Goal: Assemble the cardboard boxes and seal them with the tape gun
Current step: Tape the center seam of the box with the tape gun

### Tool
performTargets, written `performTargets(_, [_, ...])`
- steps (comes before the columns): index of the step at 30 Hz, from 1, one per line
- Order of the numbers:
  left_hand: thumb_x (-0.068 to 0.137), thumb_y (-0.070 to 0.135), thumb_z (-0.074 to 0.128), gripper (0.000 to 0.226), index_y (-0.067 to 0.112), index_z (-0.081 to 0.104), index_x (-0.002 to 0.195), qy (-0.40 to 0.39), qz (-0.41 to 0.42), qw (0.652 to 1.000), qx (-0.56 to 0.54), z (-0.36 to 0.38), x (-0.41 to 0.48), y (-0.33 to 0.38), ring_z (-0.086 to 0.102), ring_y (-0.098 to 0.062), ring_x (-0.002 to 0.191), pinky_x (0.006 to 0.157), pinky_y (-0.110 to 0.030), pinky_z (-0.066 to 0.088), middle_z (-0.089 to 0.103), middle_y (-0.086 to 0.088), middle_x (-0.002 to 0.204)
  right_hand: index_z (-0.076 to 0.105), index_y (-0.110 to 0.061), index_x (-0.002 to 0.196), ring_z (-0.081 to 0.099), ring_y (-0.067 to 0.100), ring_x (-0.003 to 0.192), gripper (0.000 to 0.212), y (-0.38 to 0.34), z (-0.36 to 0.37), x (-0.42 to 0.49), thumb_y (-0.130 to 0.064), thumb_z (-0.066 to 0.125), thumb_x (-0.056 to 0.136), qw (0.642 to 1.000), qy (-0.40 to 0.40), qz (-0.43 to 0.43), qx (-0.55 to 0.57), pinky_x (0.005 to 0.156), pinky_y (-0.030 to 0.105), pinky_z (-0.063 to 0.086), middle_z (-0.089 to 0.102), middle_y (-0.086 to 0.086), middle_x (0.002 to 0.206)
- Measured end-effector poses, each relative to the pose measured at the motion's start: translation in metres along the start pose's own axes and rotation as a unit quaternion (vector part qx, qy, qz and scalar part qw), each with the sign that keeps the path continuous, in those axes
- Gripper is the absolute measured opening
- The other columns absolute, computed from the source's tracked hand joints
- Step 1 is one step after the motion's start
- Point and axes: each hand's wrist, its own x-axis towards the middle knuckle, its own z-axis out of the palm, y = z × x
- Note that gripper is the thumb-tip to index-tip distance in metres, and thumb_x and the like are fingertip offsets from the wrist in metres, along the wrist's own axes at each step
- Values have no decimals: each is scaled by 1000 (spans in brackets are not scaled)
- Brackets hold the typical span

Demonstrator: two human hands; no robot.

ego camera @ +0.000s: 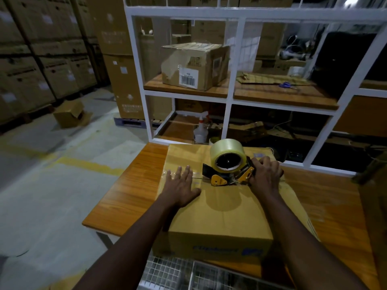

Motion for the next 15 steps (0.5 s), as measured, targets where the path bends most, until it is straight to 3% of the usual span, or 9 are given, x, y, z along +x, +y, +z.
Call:
performTargets(11, [98, 66, 17, 80, 18, -5, 158, -4, -21, 1000, -1, 0, 7, 0, -9, -30, 152, 122, -47, 0, -12, -4, 165, 56, -26, 122, 42, 31, 93, 50, 53, -11, 6, -25, 73, 75, 1000, -5, 0, 15, 80, 42, 37, 48, 9, 107])
performTargets(15, [98, 66, 17, 80, 19, -6, 158, -11, -23, 1000, 1, -1, 11, -8, -8, -30, 152, 122, -46, 2, -12, -5, 165, 58, -25, 118, 41, 31, 94, 41, 84, -10, 4, -27, 69, 78, 998, -15, 51, 27, 81, 43, 37, 47, 9, 106])
